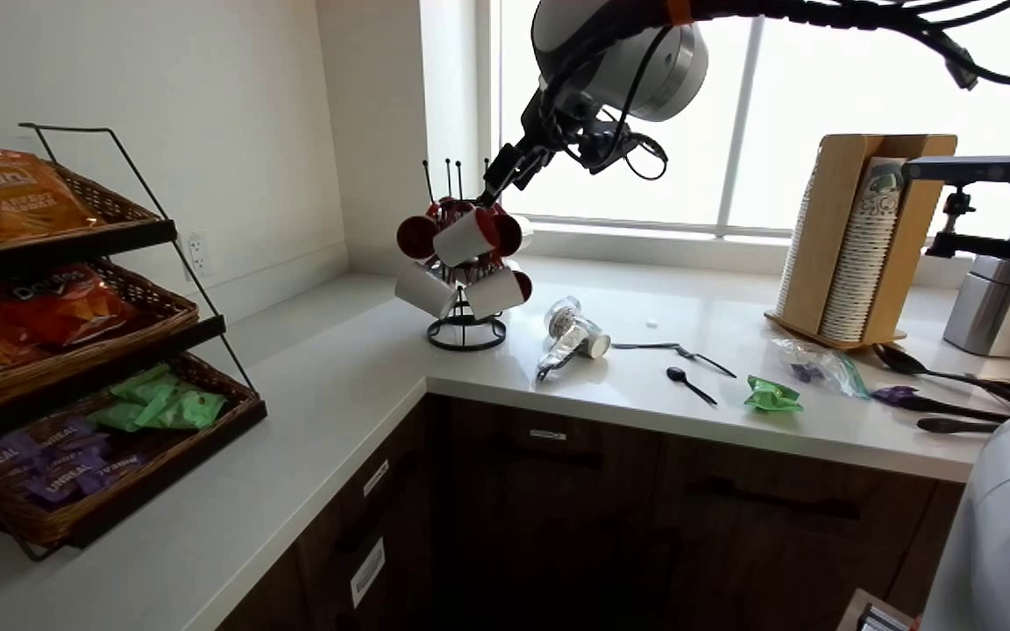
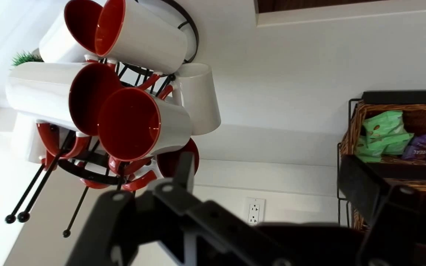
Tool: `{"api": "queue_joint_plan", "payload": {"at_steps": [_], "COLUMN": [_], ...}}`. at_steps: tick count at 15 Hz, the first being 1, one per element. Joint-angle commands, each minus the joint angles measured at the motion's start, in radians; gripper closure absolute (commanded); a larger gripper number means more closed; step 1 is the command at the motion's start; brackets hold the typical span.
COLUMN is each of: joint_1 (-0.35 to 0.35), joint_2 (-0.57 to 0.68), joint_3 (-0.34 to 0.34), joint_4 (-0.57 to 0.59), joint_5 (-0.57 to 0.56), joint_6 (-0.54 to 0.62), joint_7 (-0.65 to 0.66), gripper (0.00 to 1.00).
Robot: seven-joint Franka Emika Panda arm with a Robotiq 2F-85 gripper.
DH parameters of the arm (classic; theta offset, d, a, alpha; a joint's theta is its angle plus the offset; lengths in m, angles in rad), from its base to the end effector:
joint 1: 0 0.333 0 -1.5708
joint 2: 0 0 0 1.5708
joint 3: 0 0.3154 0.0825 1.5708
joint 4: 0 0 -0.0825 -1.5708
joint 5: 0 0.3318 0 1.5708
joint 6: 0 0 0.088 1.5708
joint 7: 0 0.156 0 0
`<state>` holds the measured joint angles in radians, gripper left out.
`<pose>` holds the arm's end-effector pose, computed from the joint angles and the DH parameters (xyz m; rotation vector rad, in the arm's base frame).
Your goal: Remove one mug from the rack and put it on the table
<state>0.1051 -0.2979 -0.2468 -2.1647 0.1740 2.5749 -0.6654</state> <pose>0.4918 -0.0808 0.5750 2.8144 0.5629 1.0819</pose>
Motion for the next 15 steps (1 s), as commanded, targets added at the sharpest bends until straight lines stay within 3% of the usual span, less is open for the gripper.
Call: {"api": "queue_joint_plan", "payload": {"at_steps": [1, 2, 4, 10, 15], "joint_1": [-0.001, 0.023, -0.003, 0.067, 0.136], "joint_2": [0.022, 0.022, 0.052, 0.124, 0.182], "joint_3": [0.008, -0.009, 0.008, -0.057, -0.118], "joint_4": [0.005, 0.004, 0.000, 0.010, 0.061], "joint_5": [0.010, 0.052, 0.016, 0.167, 0.401], "joint_6": [0.059, 0.067, 0.138, 0.247, 0.247], "joint_7": [-0.071, -0.127, -0.115, -0.232, -0.388], "gripper": [0.00, 0.00, 0.00, 0.00, 0.00]}}
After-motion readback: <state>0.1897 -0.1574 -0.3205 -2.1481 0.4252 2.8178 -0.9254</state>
